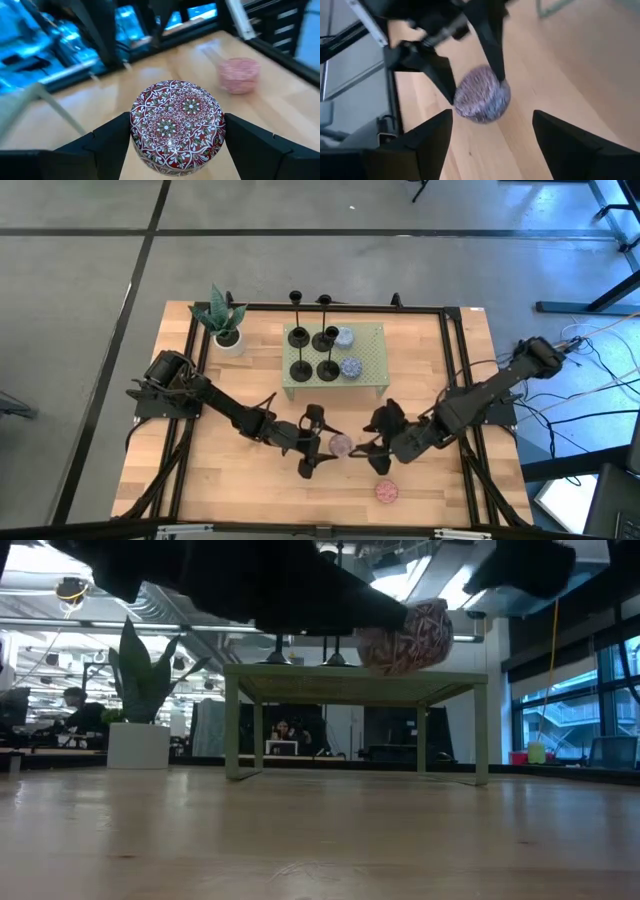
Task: Pick & Place candle stick holders
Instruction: Put the red scented candle on the shelf
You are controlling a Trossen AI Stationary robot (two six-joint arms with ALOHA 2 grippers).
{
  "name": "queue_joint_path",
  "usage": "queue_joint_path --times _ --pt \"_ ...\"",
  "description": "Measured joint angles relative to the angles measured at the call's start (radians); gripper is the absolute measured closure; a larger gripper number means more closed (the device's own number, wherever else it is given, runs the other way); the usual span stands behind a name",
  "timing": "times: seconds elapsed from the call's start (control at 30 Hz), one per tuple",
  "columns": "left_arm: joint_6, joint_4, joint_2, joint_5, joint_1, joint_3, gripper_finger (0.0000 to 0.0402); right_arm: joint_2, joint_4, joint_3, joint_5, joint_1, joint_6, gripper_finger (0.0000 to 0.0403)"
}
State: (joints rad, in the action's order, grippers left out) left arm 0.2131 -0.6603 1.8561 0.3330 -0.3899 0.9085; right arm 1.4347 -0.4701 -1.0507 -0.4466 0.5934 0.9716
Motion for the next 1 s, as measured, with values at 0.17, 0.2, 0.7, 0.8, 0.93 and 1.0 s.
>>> queue_joint_path --times 0.17,0.2,0.7,0.8,0.93,1.0 --pt "0.114 -0.037 0.0 0.063 0.0 0.0 0.0114 0.022 0.15 0.098 0.021 -0.008 0.115 0.0121" --pt "0.122 -0.037 0.0 0.069 0.002 0.0 0.0114 0.022 0.22 0.119 0.021 -0.011 0.122 0.0121" --pt "0.201 -0.062 0.0 0.099 -0.002 0.0 0.0114 0.021 0.502 0.273 0.04 -0.083 0.201 0.012" --pt "0.202 -0.085 0.0 0.094 0.001 0.0 0.0114 0.021 0.538 0.273 0.04 -0.096 0.16 0.012" --pt "0.202 -0.104 0.0 0.095 0.008 0.0 0.0114 0.021 0.559 0.273 0.04 -0.107 0.143 0.0121" --pt "0.215 -0.117 0.0 0.095 0.013 0.0 0.0114 0.021 0.557 0.273 0.04 -0.112 0.139 0.0121"
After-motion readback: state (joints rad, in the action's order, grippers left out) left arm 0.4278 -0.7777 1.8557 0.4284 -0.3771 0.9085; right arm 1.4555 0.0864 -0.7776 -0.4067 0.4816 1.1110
